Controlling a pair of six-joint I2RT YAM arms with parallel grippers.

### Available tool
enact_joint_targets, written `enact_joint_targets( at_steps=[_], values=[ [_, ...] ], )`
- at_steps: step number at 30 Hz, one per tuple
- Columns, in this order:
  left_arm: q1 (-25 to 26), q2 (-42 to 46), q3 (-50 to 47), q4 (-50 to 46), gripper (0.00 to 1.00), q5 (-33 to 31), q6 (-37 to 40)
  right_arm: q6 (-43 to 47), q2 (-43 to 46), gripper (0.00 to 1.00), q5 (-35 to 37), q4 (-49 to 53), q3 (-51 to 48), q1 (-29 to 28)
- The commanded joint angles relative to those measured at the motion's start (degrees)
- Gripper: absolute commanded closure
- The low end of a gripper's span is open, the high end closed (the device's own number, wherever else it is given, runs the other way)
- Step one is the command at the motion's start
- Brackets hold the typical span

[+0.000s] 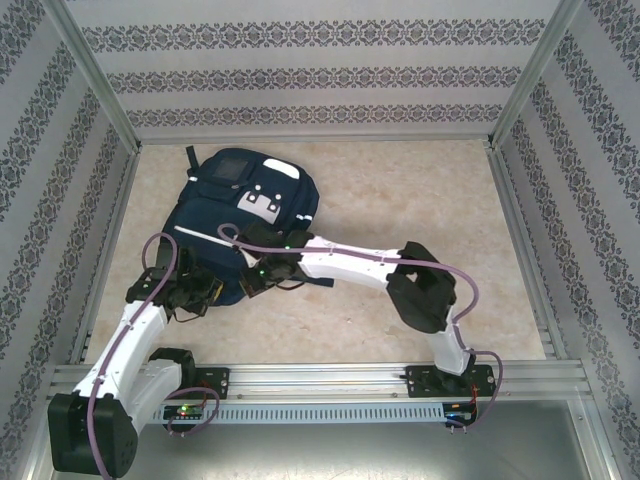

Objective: Pack books, pencil case, and school supplies into a backpack

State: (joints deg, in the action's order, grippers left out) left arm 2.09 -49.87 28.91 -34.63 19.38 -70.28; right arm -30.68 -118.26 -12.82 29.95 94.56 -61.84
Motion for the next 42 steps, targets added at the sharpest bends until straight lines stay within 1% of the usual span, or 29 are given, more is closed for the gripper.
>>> enact_joint_targets(
  at_steps=[1,4,6,11,14,17,18,19,20,21,22,23,24,27,30,33,36,39,42],
  values=[
    [1.8,0.0,-0.6,5.6,1.00,0.7,-2.8,1.6,-4.1,1.00,-4.7,0.5,10.6,-3.6],
    [2.1,0.2,-1.0,5.8,1.00,0.8,-3.1,2.4,-5.8,1.00,-6.0,0.9,14.8,-3.8],
    [2.1,0.6,-1.2,6.1,1.00,1.0,-3.2,2.3,-6.0,1.00,-5.8,1.3,15.0,-3.6],
    [2.1,0.9,-0.7,5.3,1.00,0.6,-2.4,1.3,-3.2,1.00,-3.8,0.2,9.3,-3.2],
    [2.2,0.9,0.1,4.3,1.00,0.3,-1.6,1.1,-0.3,1.00,-3.1,-0.2,5.7,-2.8],
    [2.1,1.3,2.2,3.1,1.00,-0.2,0.2,2.2,4.0,1.00,0.5,0.0,2.7,-3.0],
    [2.1,1.4,2.5,2.7,1.00,-1.0,0.6,2.7,5.6,1.00,0.9,-0.9,1.8,-3.1],
    [2.1,1.0,1.9,4.3,1.00,-0.8,0.0,2.9,6.2,1.00,0.0,-1.7,1.7,-3.1],
    [2.2,0.5,0.6,7.3,1.00,0.4,-1.4,3.2,5.8,1.00,-1.3,-2.0,2.4,-3.2],
    [2.6,-0.2,-1.4,12.4,1.00,2.5,-3.8,3.4,4.3,1.00,-3.0,-1.4,4.3,-3.3],
    [3.6,-0.8,-3.0,17.2,1.00,3.4,-6.2,3.4,2.2,1.00,-4.0,-0.1,6.6,-3.6],
    [4.5,-1.2,-3.2,19.2,1.00,3.1,-7.2,3.1,0.3,1.00,-5.0,0.5,8.5,-3.9],
    [5.7,-1.4,-2.5,19.9,1.00,2.2,-7.0,2.9,-1.5,1.00,-6.1,0.5,10.3,-4.3],
    [9.3,-1.6,-0.1,19.1,1.00,-1.1,-6.0,3.8,-5.3,1.00,-6.3,1.5,16.3,-5.6],
    [10.8,-2.2,0.1,19.2,1.00,-1.6,-6.6,4.4,-7.3,1.00,-7.6,2.6,20.7,-5.7],
    [10.8,-0.4,0.4,15.7,1.00,-3.3,-5.1,3.3,-6.0,1.00,-7.0,1.5,17.6,-4.9],
    [10.4,2.4,0.2,14.5,1.00,-5.4,-5.3,2.2,-2.4,1.00,-4.3,-0.6,10.2,-4.2],
    [9.7,3.6,2.1,10.6,1.00,-6.6,-3.0,2.0,1.7,1.00,1.4,0.9,3.4,-3.2],
    [8.9,4.7,4.3,5.9,1.00,-7.7,0.2,1.7,9.1,1.00,10.3,3.3,-4.8,-1.8]
  ],
)
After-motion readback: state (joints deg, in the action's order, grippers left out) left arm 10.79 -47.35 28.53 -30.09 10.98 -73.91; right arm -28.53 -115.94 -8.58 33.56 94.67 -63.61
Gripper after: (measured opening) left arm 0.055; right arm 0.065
